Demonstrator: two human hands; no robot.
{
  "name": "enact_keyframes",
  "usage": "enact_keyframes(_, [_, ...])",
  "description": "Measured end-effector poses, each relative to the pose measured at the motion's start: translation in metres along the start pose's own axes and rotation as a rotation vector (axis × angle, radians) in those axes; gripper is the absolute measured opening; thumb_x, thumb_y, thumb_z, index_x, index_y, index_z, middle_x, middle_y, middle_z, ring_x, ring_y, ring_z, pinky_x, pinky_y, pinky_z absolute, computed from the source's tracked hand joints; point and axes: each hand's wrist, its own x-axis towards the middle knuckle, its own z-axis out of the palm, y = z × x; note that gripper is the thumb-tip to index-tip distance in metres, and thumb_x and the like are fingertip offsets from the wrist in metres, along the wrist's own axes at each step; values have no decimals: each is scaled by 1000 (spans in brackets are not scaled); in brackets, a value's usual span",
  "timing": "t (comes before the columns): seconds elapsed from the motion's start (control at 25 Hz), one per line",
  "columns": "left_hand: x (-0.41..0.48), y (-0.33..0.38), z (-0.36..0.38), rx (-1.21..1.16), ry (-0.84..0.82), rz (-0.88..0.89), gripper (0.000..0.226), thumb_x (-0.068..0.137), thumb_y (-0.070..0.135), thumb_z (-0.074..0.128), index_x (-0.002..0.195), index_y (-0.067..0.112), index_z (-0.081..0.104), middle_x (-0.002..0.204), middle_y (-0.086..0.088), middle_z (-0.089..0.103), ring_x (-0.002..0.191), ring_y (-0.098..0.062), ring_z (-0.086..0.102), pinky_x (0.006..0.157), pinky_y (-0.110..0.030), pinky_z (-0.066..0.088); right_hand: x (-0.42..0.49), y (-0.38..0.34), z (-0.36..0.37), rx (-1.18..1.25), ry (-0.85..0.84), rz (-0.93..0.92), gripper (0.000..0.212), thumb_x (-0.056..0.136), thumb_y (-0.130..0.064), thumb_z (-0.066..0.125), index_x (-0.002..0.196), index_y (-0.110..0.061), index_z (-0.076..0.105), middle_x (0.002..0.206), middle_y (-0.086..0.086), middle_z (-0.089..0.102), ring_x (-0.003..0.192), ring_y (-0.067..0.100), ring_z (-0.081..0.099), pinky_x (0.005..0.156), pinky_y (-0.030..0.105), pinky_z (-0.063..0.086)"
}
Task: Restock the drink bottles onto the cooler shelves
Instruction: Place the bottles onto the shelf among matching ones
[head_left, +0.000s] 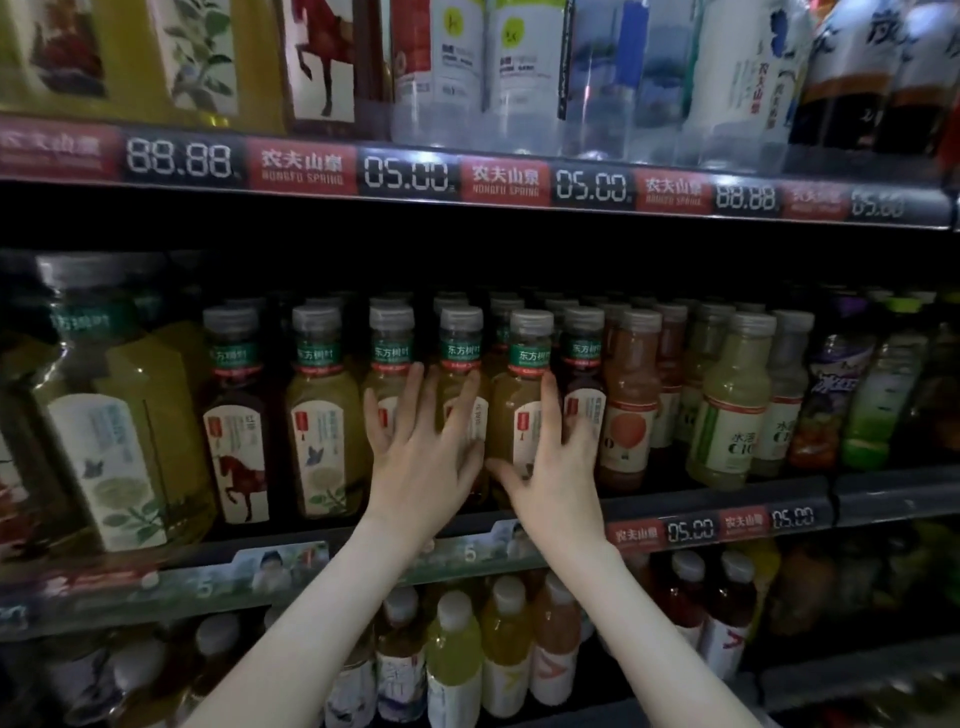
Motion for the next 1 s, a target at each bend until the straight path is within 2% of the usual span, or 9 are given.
enact_keyframes(0.08, [-1,2,3,-2,12,-1,65,85,42,44,146,21,35,143,-18,42,142,-31,21,112,-57,-4,3,3,-2,-24,-23,0,107,85,-37,68,145,-42,-20,151,12,13,144,31,8,111,44,32])
enact_keyframes(0.16, [-2,1,3,-1,7,-2,64,86,41,43,146,20,35,144,-19,41,142,-31,21,112,-57,-2,3,2,-1,-67,-9,-10,108,84,-39,69,146,-40,-20,151,13,14,144,33,12,106,45,40])
enact_keyframes(0.32, [-14,16,-6,-66,24,-92,66,89,34,46,150,21,25,151,-19,30,144,-36,12,112,-58,0,1,5,2,-183,19,-18,108,85,-44,65,146,-38,-23,143,16,26,128,33,39,87,42,54])
enact_keyframes(0.4, [-32,35,-18,-202,42,-207,69,88,32,45,151,22,19,153,-18,25,143,-37,14,112,-55,3,-6,6,-4,-188,-1,-57,103,88,-44,61,144,-40,-25,139,13,32,122,28,43,90,39,51])
enact_keyframes(0.56, [-114,74,-21,-403,-50,-30,66,88,25,42,150,21,20,153,-14,25,142,-28,22,113,-47,19,-61,35,-12,-115,73,-205,82,93,-32,57,154,-30,2,138,12,41,125,24,41,103,35,40])
enact_keyframes(0.68, [-192,92,-6,-504,-300,36,61,88,23,42,147,16,28,149,-11,34,137,-25,31,111,-40,26,-126,90,-4,-111,11,-240,62,95,-26,53,150,-15,26,130,9,48,122,18,44,105,23,35])
enact_keyframes(0.8, [-288,121,16,-531,-602,-18,53,89,25,40,141,13,38,144,-13,42,130,-26,37,106,-38,38,-224,168,17,-72,-267,-9,55,94,-18,56,145,-14,37,129,8,50,120,20,46,96,21,37])
enact_keyframes(0.92, [-397,172,46,-525,-897,-161,56,80,27,41,134,16,41,133,-11,53,116,-24,44,86,-37,52,-345,265,33,-122,-601,414,53,95,-17,53,145,-20,36,133,7,47,109,27,53,87,29,43])
enact_keyframes(1.0, [-481,211,78,-594,-1057,-259,61,71,24,44,131,18,45,127,-10,58,106,-25,54,76,-32,54,-428,335,47,-153,-729,676,54,94,-10,52,145,-20,35,133,10,47,94,24,57,73,25,43])
